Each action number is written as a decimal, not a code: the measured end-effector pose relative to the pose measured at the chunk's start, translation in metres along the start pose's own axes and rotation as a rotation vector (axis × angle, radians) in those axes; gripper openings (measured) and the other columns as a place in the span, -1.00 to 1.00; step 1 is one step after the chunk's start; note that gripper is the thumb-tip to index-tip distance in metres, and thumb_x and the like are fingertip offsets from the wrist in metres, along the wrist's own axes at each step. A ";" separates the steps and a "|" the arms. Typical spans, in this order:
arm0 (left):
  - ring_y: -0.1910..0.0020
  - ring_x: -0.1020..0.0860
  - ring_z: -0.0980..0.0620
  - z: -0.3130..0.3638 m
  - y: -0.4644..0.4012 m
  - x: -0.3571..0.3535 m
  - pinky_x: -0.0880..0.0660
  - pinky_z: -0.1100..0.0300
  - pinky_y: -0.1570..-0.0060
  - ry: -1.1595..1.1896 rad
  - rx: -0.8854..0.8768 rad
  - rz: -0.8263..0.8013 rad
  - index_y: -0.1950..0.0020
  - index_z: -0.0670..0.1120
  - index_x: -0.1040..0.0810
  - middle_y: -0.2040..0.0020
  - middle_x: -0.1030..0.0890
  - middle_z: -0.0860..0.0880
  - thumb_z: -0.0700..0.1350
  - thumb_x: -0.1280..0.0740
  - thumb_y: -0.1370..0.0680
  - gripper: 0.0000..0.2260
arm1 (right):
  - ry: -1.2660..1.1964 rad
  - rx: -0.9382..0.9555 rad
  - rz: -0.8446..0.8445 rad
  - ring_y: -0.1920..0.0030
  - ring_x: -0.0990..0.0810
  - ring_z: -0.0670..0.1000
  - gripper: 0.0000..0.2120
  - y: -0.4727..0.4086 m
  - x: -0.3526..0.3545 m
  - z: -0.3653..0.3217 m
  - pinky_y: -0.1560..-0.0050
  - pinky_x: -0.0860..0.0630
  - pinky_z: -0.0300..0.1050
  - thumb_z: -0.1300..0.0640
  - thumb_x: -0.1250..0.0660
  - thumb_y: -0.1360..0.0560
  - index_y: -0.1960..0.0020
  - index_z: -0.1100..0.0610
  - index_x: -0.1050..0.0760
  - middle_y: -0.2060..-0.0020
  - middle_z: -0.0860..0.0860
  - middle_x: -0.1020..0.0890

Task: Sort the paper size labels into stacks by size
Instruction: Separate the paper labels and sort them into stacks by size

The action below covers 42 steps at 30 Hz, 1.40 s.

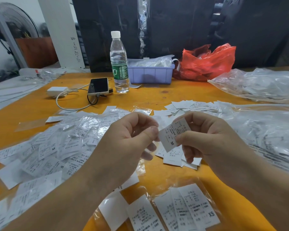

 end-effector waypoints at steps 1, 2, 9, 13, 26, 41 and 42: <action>0.33 -0.61 0.09 0.000 0.000 0.000 -0.60 0.24 0.34 0.004 0.000 -0.004 0.15 0.04 -0.62 0.26 -0.69 0.03 -0.17 -0.34 -0.58 -0.84 | 0.004 0.006 0.005 0.49 -0.45 -0.04 -0.79 0.000 0.000 0.000 0.45 -0.44 -0.23 0.43 -0.31 -0.47 0.14 0.15 -0.59 0.33 0.10 -0.66; 0.34 -0.61 0.09 0.000 0.001 -0.001 -0.60 0.24 0.34 0.007 0.000 -0.006 0.15 0.02 -0.62 0.25 -0.69 0.04 -0.16 -0.35 -0.57 -0.86 | 0.011 0.016 0.008 0.49 -0.45 -0.05 -0.80 -0.001 0.001 -0.001 0.44 -0.44 -0.24 0.41 -0.32 -0.47 0.14 0.14 -0.60 0.33 0.09 -0.66; 0.32 -0.62 0.09 0.002 0.002 -0.001 -0.62 0.22 0.31 0.014 -0.002 -0.027 0.11 0.00 -0.61 0.22 -0.70 0.04 -0.15 -0.38 -0.54 -0.93 | 0.047 0.128 0.091 0.46 -0.50 -0.07 -0.87 0.002 0.007 -0.006 0.41 -0.49 -0.23 0.33 -0.39 -0.46 0.19 0.13 -0.60 0.42 0.01 -0.63; 0.33 -0.62 0.10 0.003 0.003 0.000 -0.59 0.26 0.33 0.010 -0.017 -0.015 0.09 0.02 -0.61 0.24 -0.70 0.04 -0.18 -0.39 -0.53 -0.91 | 0.018 0.174 0.186 0.48 -0.50 -0.06 -0.91 0.002 0.015 -0.009 0.39 -0.48 -0.19 0.22 -0.42 -0.39 0.24 0.05 -0.61 0.43 0.05 -0.61; 0.36 -0.61 0.11 0.003 0.001 0.002 -0.54 0.32 0.37 0.031 -0.018 0.019 0.11 0.00 -0.63 0.27 -0.69 0.08 -0.16 -0.46 -0.46 -0.93 | -0.045 0.182 0.134 0.51 -0.48 -0.04 -0.81 0.003 0.007 -0.010 0.45 -0.48 -0.24 0.38 -0.37 -0.48 0.22 0.13 -0.55 0.35 0.11 -0.67; 0.40 -0.56 0.09 0.004 0.001 -0.001 -0.58 0.25 0.34 0.075 0.014 -0.019 0.17 0.00 -0.67 0.35 -0.63 0.02 0.03 -0.36 -0.42 -0.86 | -0.016 0.257 0.190 0.50 -0.49 -0.03 -0.80 0.005 0.011 -0.014 0.42 -0.50 -0.21 0.31 -0.39 -0.49 0.25 0.07 -0.54 0.35 0.10 -0.67; 0.40 -0.56 0.09 0.004 0.001 -0.001 -0.58 0.25 0.34 0.078 0.017 -0.020 0.17 -0.01 -0.67 0.36 -0.63 0.02 0.01 -0.37 -0.43 -0.87 | -0.018 0.254 0.188 0.51 -0.48 -0.03 -0.81 0.005 0.011 -0.014 0.42 -0.50 -0.21 0.31 -0.39 -0.49 0.24 0.08 -0.54 0.34 0.10 -0.67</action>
Point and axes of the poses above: each hand's wrist, its own y-axis away from the middle knuckle, its own x-axis out of the back of the hand, z = x × y, the point moved 5 cm from there along -y, towards the middle knuckle
